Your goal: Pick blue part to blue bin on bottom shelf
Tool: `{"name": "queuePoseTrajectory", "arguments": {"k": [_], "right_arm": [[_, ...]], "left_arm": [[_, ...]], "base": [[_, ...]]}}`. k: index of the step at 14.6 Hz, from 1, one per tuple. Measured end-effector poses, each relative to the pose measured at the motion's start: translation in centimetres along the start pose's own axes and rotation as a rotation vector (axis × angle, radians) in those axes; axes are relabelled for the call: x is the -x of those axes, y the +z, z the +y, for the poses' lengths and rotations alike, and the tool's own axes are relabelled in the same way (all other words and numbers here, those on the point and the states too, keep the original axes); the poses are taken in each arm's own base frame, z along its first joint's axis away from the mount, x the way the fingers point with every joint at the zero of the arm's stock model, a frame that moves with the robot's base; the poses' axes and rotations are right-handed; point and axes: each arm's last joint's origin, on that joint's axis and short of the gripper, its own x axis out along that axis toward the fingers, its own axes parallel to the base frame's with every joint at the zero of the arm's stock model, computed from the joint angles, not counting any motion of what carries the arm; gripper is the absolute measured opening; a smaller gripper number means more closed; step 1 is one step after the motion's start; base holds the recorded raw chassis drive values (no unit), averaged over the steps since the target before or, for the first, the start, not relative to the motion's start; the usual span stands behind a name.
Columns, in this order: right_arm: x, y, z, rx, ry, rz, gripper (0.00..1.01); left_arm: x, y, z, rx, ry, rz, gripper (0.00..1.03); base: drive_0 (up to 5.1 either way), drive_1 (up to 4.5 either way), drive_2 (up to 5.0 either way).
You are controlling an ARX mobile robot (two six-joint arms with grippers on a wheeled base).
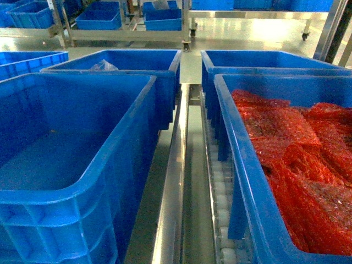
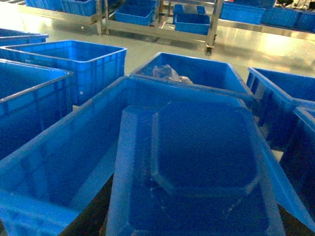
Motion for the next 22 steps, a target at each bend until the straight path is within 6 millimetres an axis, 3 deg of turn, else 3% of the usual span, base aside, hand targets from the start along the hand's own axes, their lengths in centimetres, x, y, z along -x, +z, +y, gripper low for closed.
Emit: {"name": "queuePoseTrajectory", "arguments": {"k": [4,5,6,8,9,11,13,18,22], "right_arm": [[0.0,0.0,0.0,0.000,0.000,0.001,0.98],[0.0,0.0,0.0,0.000,0.000,0.000,0.98],[0.0,0.0,0.0,0.000,0.000,0.000,0.98],[0.0,0.0,0.0,0.000,0.000,0.000,0.98],[0.0,0.0,0.0,0.000,0.000,0.000,0.98],[0.0,0.0,0.0,0.000,0.000,0.001,0.98],[0.0,0.0,0.0,0.000,0.000,0.000,0.98],[0.0,0.0,0.0,0.000,0.000,0.000,0.98],[0.0,0.0,0.0,0.000,0.000,0.000,0.98]], "left_arm": [[-7.8,1.5,-2.1,-0.027,-0.039,-0.004,0.43],[-9.4,0.6,-2.6,-0.045,-0.033,0.043,0.57],[-9.6,-0.2,-2.6,-0.062,-0.029,0.084,0.68],[-9.4,0.0,-2.5,-0.054,-0.030,0.066,0.93],[-9.5,0.1,-2.5,-0.055,-0.038,0.052,0.99],[-8.7,-0.3,-1.4,-0.053,-0.132,-0.074,0.80],[-7.4,-1.3,0.0,-0.069,-0.136,-0.082,0.62],[-4.5,-3.1,2.4,-0.075,-0.137,-0.078,0.01],[-2.7,-4.0,4.3,-0.075,-0.123,-0.081,0.02]], "base": [[0.0,0.00,0.0],[0.0,0.00,0.0],[0.0,0.00,0.0],[0.0,0.00,0.0],[0.0,0.00,0.0],[0.0,0.00,0.0],[0.0,0.00,0.0],[0.0,0.00,0.0],[0.0,0.00,0.0]]}}
